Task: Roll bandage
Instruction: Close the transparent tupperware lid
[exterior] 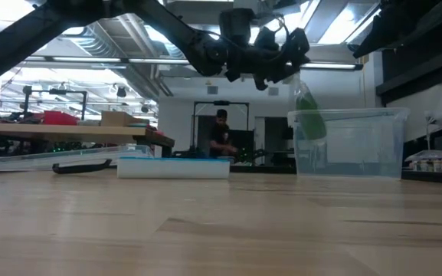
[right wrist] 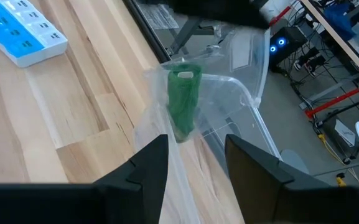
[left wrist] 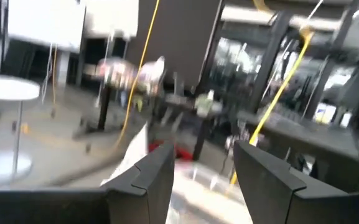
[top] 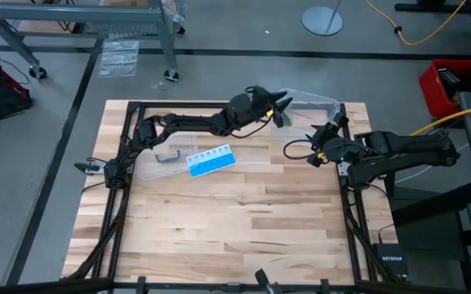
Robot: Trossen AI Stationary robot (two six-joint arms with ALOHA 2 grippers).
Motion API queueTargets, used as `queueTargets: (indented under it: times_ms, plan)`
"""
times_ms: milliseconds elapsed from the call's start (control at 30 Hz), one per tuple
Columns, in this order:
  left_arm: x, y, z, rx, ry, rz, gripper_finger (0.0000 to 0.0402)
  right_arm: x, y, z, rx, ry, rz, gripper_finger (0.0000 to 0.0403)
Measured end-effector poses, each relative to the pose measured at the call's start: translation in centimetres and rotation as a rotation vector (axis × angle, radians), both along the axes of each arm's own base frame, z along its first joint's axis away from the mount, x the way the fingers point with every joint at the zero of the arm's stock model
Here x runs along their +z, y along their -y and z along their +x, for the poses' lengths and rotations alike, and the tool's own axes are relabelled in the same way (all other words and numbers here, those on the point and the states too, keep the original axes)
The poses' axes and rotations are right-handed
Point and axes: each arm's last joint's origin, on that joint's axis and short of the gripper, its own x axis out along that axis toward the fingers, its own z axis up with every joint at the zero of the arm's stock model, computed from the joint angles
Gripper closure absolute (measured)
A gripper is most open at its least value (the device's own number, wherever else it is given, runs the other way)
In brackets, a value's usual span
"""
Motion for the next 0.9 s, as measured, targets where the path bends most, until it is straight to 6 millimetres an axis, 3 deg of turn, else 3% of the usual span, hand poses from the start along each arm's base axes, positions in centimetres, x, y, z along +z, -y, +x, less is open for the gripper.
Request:
queueTargets:
  times_ms: [233,467,700,900]
  plan:
    - [-3.0,-0.8,-0.2,0.013,-0.237,-0.197,0.0245,0.0,0.0,0.0,0.0,0.001,0.0,0.024]
    - [-2.8,0.6,0.3,-0.016,-0.237,-0.152,0.0245,0.0,0.0,0.0,0.006,-0.006,-0.006,0.024]
    - [0.1,2.1,0.4,-0.036,-0.145,0.005,0.0245,0.0,0.0,0.0,0.006,-0.007,-0.006,0.024]
    - [5.9,4.0,-2.3,-0.04,-0.343,0.203,0.0245,0.0,0.0,0.0,0.014,-0.014,-0.007,0.024]
